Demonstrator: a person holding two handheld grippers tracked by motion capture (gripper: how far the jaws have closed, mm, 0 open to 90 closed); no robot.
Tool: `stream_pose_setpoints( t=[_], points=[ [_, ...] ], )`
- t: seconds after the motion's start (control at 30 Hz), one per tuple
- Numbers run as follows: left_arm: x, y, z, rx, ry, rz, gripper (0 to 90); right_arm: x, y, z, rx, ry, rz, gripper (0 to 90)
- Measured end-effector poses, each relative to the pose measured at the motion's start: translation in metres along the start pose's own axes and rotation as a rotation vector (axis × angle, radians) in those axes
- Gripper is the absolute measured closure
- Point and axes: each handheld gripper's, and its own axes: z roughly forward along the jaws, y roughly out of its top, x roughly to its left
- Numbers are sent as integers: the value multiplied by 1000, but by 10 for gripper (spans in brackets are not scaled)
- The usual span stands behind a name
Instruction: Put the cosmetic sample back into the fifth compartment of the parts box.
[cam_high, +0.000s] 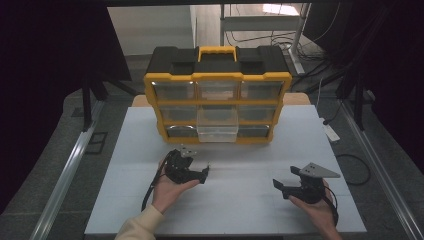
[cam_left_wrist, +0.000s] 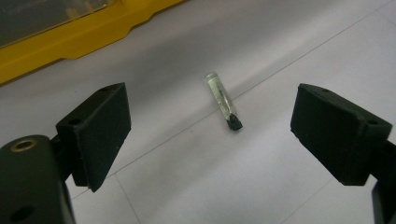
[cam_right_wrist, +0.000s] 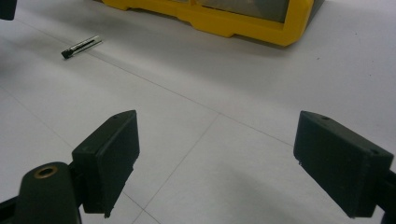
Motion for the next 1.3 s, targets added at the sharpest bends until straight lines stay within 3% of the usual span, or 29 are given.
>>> stream_pose_setpoints(
  t=[0.97,1.3],
  points=[
    [-8,7,47,99,50,-13,158,0,0,1,5,-6,-2,149],
    [-9,6,56,120,69,-8,212,0,0,1,6,-7,-2,148]
  ],
)
